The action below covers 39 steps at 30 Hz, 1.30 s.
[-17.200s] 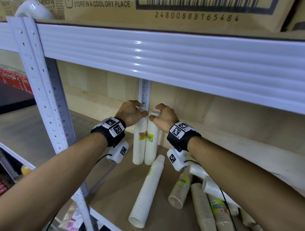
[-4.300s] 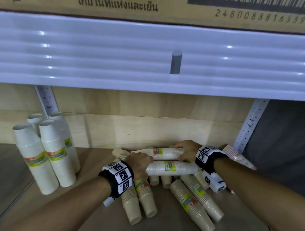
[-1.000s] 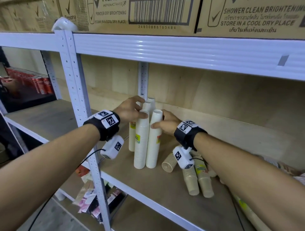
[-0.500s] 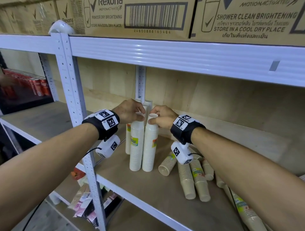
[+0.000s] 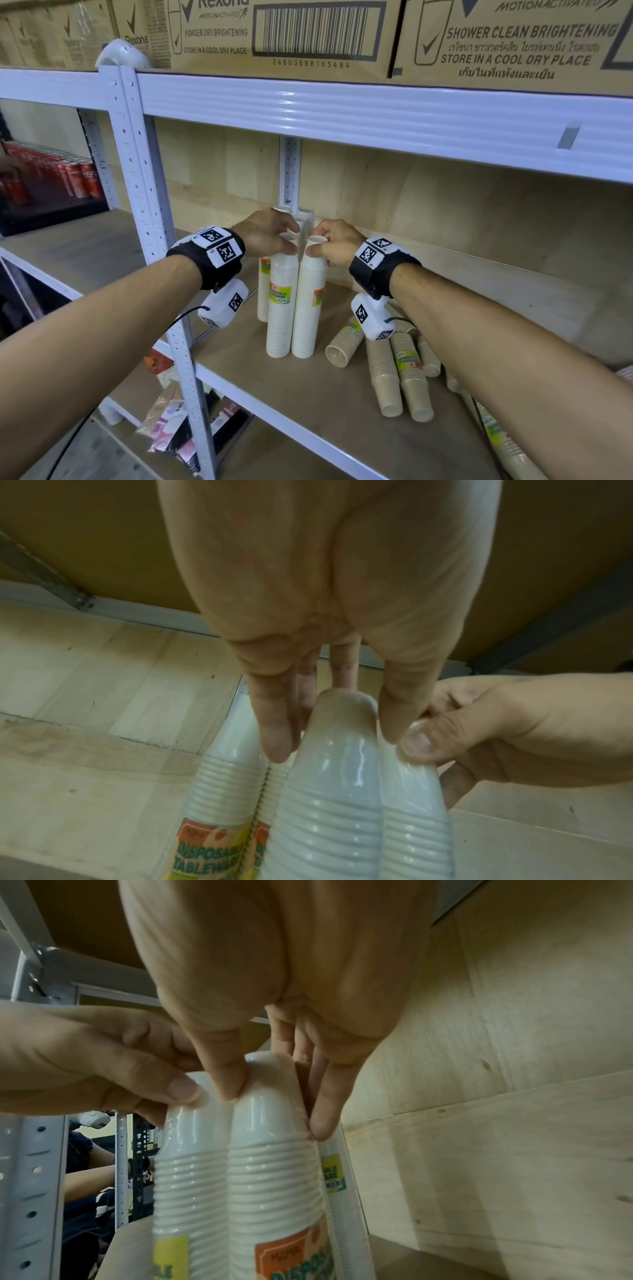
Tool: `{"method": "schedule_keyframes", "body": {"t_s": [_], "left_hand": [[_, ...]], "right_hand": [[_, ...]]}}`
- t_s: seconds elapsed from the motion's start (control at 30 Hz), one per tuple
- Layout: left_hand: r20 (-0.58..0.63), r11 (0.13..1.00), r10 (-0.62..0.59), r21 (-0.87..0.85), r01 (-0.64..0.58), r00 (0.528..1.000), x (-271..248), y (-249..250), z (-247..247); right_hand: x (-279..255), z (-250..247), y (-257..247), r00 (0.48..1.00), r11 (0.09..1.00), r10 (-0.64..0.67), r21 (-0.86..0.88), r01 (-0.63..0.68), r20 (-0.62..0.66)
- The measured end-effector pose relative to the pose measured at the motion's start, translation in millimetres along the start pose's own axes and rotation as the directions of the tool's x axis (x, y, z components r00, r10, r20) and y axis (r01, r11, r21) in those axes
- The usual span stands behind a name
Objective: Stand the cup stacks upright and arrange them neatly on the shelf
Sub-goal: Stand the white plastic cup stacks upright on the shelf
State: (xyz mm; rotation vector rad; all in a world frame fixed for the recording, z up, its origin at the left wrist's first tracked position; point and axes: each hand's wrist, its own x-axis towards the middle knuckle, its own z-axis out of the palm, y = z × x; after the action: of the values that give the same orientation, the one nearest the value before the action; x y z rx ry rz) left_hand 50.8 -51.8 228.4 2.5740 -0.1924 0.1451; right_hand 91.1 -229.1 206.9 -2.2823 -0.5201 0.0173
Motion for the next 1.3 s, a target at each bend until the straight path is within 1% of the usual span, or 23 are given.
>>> {"method": "schedule_keyframes", "body": {"t_s": [0.07,0.23,0.43,0.53,0.7,0.87,0.97,1.07,1.13,1.3], "left_hand": [[0.013,1.000,0.020,0.011,-0.020,1.000,1,0,1],[-0.020,1.000,0.023,0.011,-0.023,1.000,2,0,1],[0.042,0.999,-0.003,0.047,0.001,0.999,2,0,-1],[0.047,0.996,0.015,0.089,-0.019,0.999,2,0,-3],[0.037,0.995,0.005,0.096,-0.009,0.999,4,-1,-3],[0.022,0.995,-0.009,0.095,0.006,1.000,5,-5,-4],[0.018,0.995,-0.015,0.095,0.013,1.000,5,-5,-4],[0.011,0.995,-0.011,0.102,0.010,1.000,6,-4,-3],[0.009,0.995,-0.018,0.096,0.017,1.000,7,-5,-2],[0.006,0.996,-0.026,0.082,0.026,1.000,7,-6,-1]], "right_hand": [[-1,0,1,1.000,1.000,-0.001,-0.002,0.001,-0.007],[-3,1,0,1.000,1.000,-0.016,-0.009,0.016,-0.010],[-6,0,0,1.000,1.000,-0.017,-0.001,0.017,-0.002],[-6,1,-1,1.000,0.999,-0.023,-0.022,0.023,0.004],[-6,0,-7,0.999,0.997,-0.033,-0.071,0.034,0.014],[-6,-2,-7,0.994,0.974,-0.074,-0.220,0.055,-0.078],[-9,1,-6,0.990,0.977,-0.106,-0.197,0.085,-0.096],[-9,1,-8,0.987,0.974,-0.143,-0.185,0.128,-0.070],[-8,0,-10,0.985,0.966,-0.166,-0.208,0.151,-0.055],[-6,2,-13,0.983,0.955,-0.178,-0.246,0.163,-0.039]]}}
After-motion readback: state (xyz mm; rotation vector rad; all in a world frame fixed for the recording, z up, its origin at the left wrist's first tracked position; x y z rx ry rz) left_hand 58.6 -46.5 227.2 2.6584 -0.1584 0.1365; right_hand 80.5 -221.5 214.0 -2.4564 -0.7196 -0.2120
